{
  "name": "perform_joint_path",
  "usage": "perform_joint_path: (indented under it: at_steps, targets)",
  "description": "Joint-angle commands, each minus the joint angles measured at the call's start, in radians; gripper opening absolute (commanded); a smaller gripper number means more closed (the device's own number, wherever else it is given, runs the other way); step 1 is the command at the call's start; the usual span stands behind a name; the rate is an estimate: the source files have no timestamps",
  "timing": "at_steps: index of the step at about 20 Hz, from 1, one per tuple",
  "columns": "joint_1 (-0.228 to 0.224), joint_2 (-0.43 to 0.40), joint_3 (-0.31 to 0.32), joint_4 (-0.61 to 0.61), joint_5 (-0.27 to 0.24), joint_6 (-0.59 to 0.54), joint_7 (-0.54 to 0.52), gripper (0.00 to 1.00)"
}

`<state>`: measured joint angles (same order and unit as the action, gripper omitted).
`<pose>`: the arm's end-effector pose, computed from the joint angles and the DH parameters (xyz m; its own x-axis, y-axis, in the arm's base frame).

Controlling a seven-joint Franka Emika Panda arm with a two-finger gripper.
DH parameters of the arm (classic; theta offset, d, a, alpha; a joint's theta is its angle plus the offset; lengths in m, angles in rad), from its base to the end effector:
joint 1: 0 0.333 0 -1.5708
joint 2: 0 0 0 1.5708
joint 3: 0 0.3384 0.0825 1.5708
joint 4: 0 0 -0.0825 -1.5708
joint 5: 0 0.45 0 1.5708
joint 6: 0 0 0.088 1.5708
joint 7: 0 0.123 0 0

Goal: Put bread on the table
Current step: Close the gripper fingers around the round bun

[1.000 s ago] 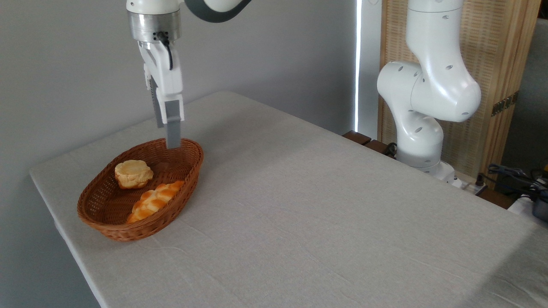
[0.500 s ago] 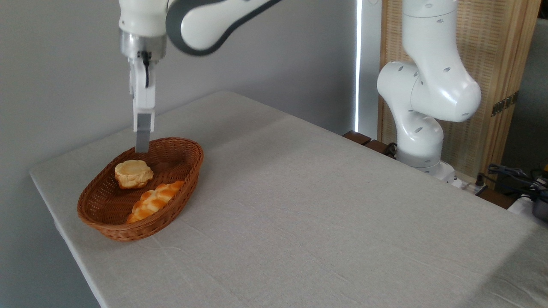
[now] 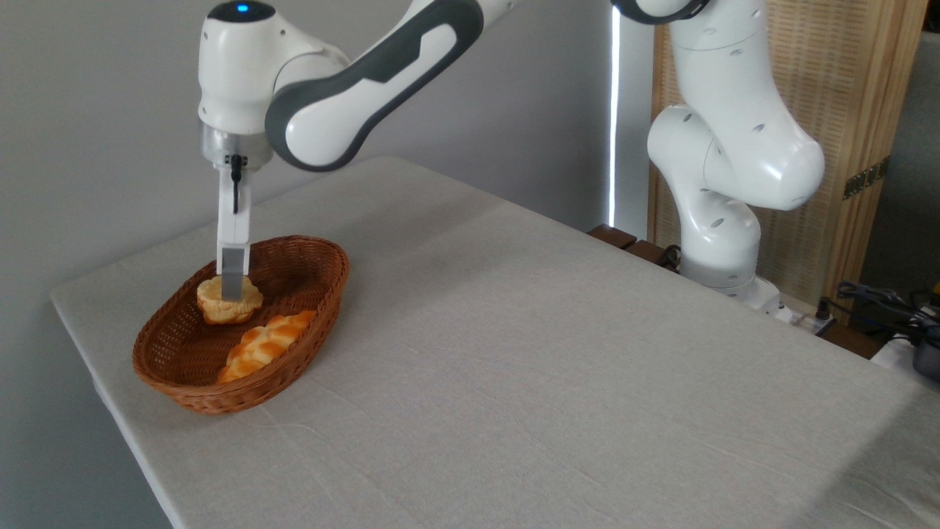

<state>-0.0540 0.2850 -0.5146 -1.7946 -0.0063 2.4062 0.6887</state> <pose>0.6264 -0.3702 0.4240 0.3090 -0.8796 0.3617 -0.9224 -0.3698 -0.1113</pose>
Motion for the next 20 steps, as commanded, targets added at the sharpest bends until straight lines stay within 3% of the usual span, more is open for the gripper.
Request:
perform_joint_path:
  at_steps: [1, 3, 7, 8, 11, 12, 20]
  targets:
    - [-0.014, 0.056, 0.001, 0.018, 0.063, 0.045, -0.011, 1.00]
    - [-0.014, 0.068, 0.001, 0.018, 0.094, 0.047, -0.015, 1.00]
    - [-0.014, 0.074, 0.002, 0.018, 0.101, 0.047, -0.015, 1.00]
    - [-0.014, 0.074, 0.004, 0.018, 0.101, 0.047, -0.014, 0.93]
    - [-0.012, 0.071, 0.008, 0.020, 0.101, 0.047, -0.015, 0.41]
    - [-0.012, 0.071, 0.008, 0.020, 0.101, 0.047, -0.014, 0.32]
    - [-0.006, 0.065, 0.010, 0.020, 0.101, 0.045, -0.012, 0.31]
